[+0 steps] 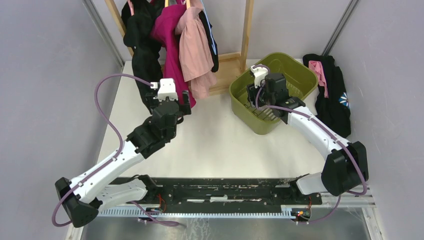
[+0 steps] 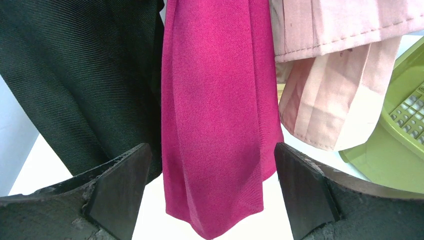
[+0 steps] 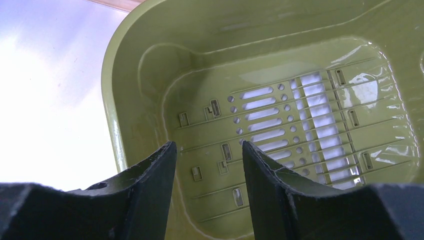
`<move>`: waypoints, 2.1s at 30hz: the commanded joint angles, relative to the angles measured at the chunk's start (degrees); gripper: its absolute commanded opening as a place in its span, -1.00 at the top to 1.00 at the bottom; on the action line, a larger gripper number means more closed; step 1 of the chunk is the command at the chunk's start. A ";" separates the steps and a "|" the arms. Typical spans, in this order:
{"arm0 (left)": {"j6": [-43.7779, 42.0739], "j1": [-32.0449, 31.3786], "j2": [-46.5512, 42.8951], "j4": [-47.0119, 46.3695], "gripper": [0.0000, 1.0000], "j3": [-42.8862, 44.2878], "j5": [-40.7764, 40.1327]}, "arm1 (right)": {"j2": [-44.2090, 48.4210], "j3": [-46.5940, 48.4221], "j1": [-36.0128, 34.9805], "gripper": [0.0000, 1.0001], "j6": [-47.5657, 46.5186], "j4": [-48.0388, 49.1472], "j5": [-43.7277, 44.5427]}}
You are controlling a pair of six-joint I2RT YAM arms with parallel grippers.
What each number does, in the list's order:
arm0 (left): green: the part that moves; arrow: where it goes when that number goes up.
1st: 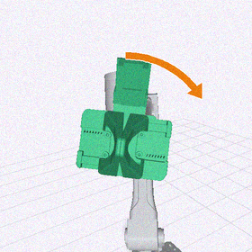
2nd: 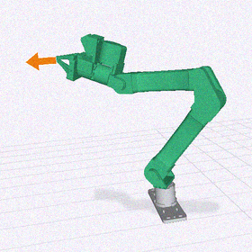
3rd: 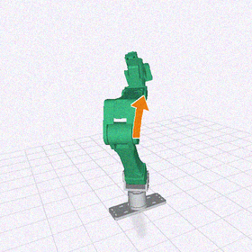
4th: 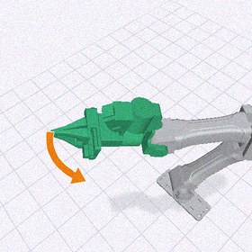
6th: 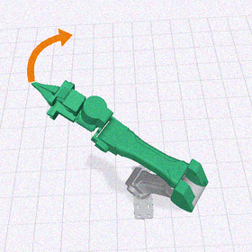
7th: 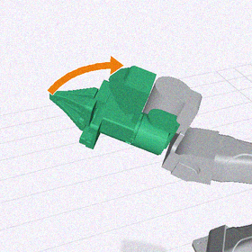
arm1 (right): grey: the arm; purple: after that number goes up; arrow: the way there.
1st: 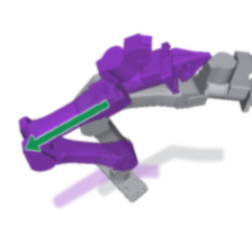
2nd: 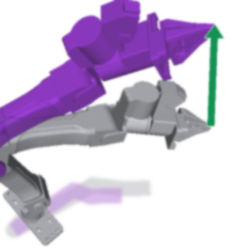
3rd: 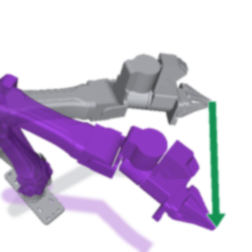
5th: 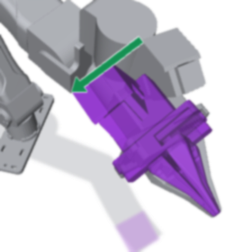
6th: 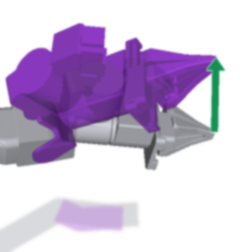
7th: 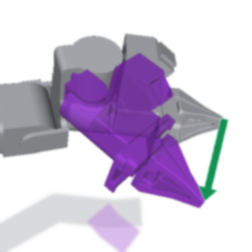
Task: Remove the skirt from the hanger
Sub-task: Pick up the hanger from the clothesline.
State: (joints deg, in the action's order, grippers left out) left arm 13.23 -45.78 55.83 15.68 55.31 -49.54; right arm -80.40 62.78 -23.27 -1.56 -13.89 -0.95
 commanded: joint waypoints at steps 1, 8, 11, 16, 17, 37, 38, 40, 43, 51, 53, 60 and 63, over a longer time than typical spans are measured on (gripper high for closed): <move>1.31 -0.27 0.10 -2.50 -0.99 0.15 -1.62 | -0.16 2.39 -0.32 -0.15 -0.08 1.90 0.93; -3.50 -0.20 -1.73 -4.22 -0.99 -0.03 2.87 | 0.13 2.46 -0.46 -0.15 -0.46 1.71 1.14; -7.91 -0.20 -4.26 -5.78 -0.99 -0.95 11.79 | 0.16 2.51 -0.46 -0.14 -0.46 1.85 1.14; -9.33 -0.22 -7.46 -7.17 -0.99 -0.80 19.92 | 0.30 2.24 -0.44 -0.14 -0.46 1.96 1.13; -9.34 -0.23 -7.45 -6.48 -0.99 -0.02 20.36 | 0.25 2.20 -0.46 -0.14 -0.46 1.94 1.13; -15.08 -0.24 -2.17 -8.25 -0.94 14.38 15.96 | -0.23 4.12 -0.54 -0.15 0.60 1.43 1.39; -14.94 -0.21 -2.44 -8.27 -0.93 13.96 15.70 | -0.30 5.15 -0.62 -0.14 0.66 0.84 1.16; -14.67 -0.19 -3.22 -8.77 -0.90 11.91 14.94 | -0.33 7.21 -0.78 -0.14 0.75 0.54 0.58; -14.80 -0.27 -3.67 -9.53 -0.86 9.46 13.31 | -0.88 10.85 -1.13 -0.14 0.92 -0.11 0.32; -23.89 -0.10 -0.90 -13.17 -0.87 18.11 8.09 | -2.09 14.25 -1.99 -0.12 1.91 -1.19 0.82; -26.62 0.61 1.36 -13.88 -0.90 21.25 7.70 | -2.02 13.14 -2.13 -0.12 2.41 -0.59 0.74; -23.14 10.42 9.60 -8.71 -0.58 31.97 14.30 | -1.11 12.04 -2.65 -0.12 2.20 -0.82 1.04; -19.20 18.15 11.34 -7.76 -0.29 34.50 20.88 | -0.57 11.77 -2.65 -0.12 2.09 -0.55 1.13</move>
State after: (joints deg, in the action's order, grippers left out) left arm -8.58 -35.38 65.28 7.27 85.65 -36.01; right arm -82.56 74.72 -25.52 0.14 -16.49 -0.36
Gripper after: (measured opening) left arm 0.719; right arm 0.562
